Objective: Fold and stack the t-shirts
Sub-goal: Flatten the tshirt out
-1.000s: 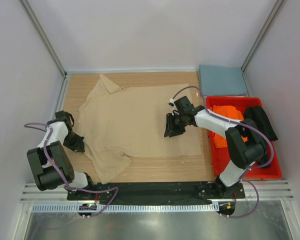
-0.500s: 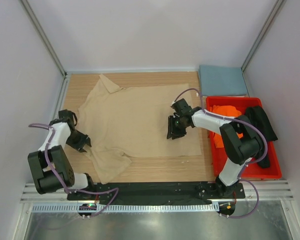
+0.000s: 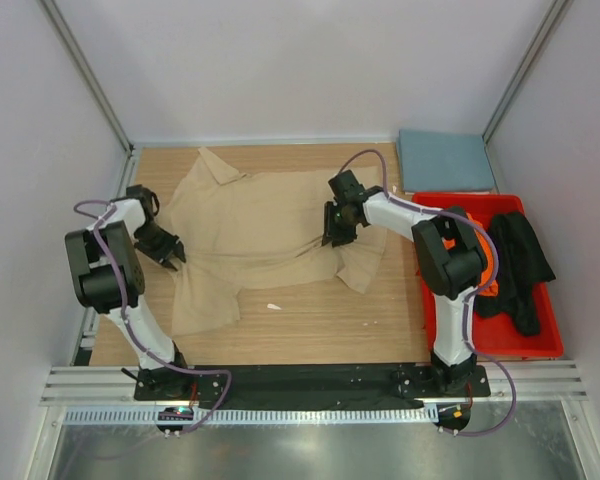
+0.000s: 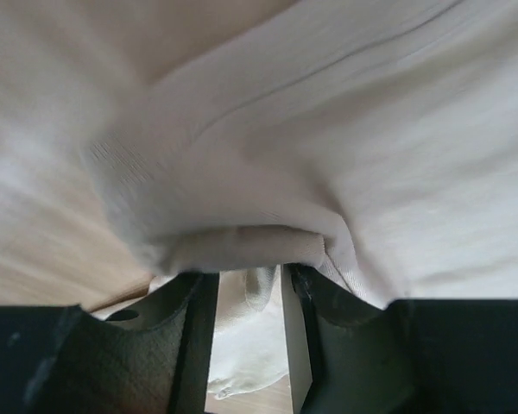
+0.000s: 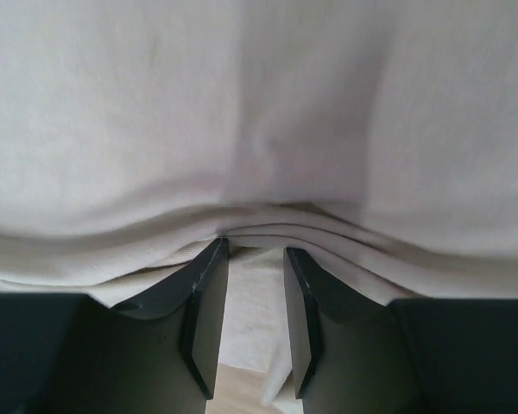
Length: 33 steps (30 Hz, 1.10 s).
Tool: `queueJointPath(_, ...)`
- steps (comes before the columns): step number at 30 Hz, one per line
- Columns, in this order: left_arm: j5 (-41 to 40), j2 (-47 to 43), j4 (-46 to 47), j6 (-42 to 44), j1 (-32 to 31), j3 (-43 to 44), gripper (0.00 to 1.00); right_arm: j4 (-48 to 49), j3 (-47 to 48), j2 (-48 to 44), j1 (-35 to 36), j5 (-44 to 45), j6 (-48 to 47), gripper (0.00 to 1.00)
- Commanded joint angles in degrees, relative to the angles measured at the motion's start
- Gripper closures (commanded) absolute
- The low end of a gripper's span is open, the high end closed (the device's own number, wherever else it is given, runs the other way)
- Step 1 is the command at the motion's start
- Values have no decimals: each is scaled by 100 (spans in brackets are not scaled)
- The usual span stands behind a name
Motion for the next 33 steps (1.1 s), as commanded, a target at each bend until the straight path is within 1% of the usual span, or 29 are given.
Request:
queueJointPath(1,-140,357,322,282,-62,944,63,-340,695,485,-127,507,-498,61)
queueJointPath(2,-141,332,242,309,-62,1062,62,-446,984,512,-127,507,-561,62)
queueJointPath(4,-158,139,31,318,-97,1124,57,-762,1197,503,-127,490,-657,61)
queueJointPath(5,-324,-245,-13,318,-105,1028,54,-946,1329,459,-135,490,-675,60)
queueJointPath(6,-517,-466,-74,318,-106,897,53,-1026,1365,389,-135,490,-667,60)
queueJointPath(7,-623,-738,-101,274,-106,495,53,-1079,1339,197,-127,490,-675,59)
queueJointPath(8,-728,-1193,-127,221,-97,283,52,-1149,1295,65,-127,472,-676,56)
queueJointPath(9,-869,-1442,-249,143,-88,63,51,-1185,1251,-50,-127,455,-667,55)
queueJointPath(10,-861,-1653,-294,29,-62,-218,54,-1211,1120,-312,-127,420,-667,54)
queueJointPath(11,-809,-1846,-312,-173,25,-734,62,-1229,1032,-427,-127,367,-667,53)
queueJointPath(12,-774,-2240,-356,-331,78,-1070,64,-1229,918,-550,-127,323,-667,52)
queueJointPath(13,-599,-2418,-356,-455,140,-1343,66,-1229,717,-700,-127,236,-667,50)
queueJointPath(14,-519,-2602,-304,-630,271,-1850,69,-1203,593,-910,-127,174,-667,49)
queueJointPath(15,-484,-2848,-225,-675,307,-2012,70,-1168,479,-1025,-118,86,-667,49)
queueJointPath(17,-667,-2990,-329,-824,351,-2232,69,-1124,179,-1253,-127,-98,-649,49)
queueJointPath(19,-756,-2991,-426,-895,351,-2251,64,-1088,-40,-1360,-118,-204,-614,49)
queueJointPath(20,-738,-2965,-479,-904,343,-2259,61,-1027,-119,-1482,-118,-292,-597,48)
queueJointPath(22,-791,-2868,-584,-983,351,-2277,59,-966,-269,-1562,-118,-371,-553,48)
queueJointPath(25,-844,-2833,-602,-1079,343,-2400,59,-948,-392,-1668,-118,-468,-561,48)
queueJointPath(30,-774,-2658,-233,-1098,351,-2637,61,-912,-691,-1940,-118,-416,-658,48)
queueJointPath(33,-896,-2560,-391,-1019,351,-2620,61,-948,-814,-2098,-127,-381,-693,48)
